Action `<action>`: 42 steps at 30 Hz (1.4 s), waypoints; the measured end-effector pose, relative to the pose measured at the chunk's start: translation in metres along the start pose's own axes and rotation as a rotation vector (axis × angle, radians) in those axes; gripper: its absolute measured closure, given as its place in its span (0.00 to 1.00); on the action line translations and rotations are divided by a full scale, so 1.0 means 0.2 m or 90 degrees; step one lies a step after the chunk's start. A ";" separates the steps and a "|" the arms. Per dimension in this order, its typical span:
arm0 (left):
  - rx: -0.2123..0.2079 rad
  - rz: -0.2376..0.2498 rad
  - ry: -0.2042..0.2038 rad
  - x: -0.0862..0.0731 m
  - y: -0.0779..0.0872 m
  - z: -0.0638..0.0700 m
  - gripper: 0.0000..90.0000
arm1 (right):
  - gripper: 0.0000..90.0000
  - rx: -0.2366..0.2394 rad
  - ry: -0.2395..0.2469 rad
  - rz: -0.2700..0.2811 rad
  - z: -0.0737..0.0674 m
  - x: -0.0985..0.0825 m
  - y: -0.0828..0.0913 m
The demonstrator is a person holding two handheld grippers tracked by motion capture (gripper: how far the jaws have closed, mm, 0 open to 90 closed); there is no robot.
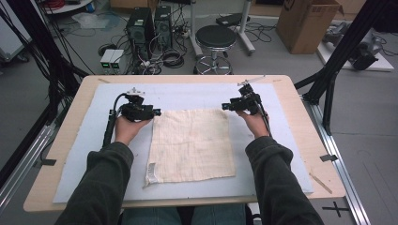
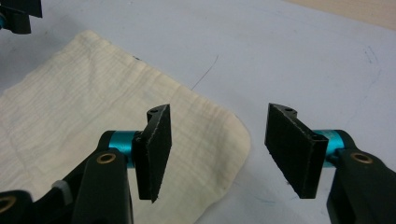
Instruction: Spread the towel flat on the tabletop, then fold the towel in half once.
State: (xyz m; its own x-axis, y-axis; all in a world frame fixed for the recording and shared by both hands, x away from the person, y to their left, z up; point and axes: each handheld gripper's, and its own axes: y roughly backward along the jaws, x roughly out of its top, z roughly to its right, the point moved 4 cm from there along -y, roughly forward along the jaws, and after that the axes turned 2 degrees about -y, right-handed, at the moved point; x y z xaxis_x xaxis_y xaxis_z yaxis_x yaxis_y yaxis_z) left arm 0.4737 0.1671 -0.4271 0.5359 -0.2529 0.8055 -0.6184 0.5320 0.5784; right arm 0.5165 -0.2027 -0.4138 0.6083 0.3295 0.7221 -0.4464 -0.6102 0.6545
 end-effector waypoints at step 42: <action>0.055 -0.031 0.019 -0.11 -0.22 -0.04 0.96 | 0.91 -0.059 -0.029 -0.070 0.04 -0.09 -0.27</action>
State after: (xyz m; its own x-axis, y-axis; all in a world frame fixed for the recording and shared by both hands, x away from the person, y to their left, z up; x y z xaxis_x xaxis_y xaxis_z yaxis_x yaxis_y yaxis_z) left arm 0.4945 0.1564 -0.4705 0.5819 -0.2521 0.7732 -0.6380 0.4480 0.6263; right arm 0.5352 -0.1819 -0.4634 0.6848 0.3561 0.6358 -0.4334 -0.5024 0.7482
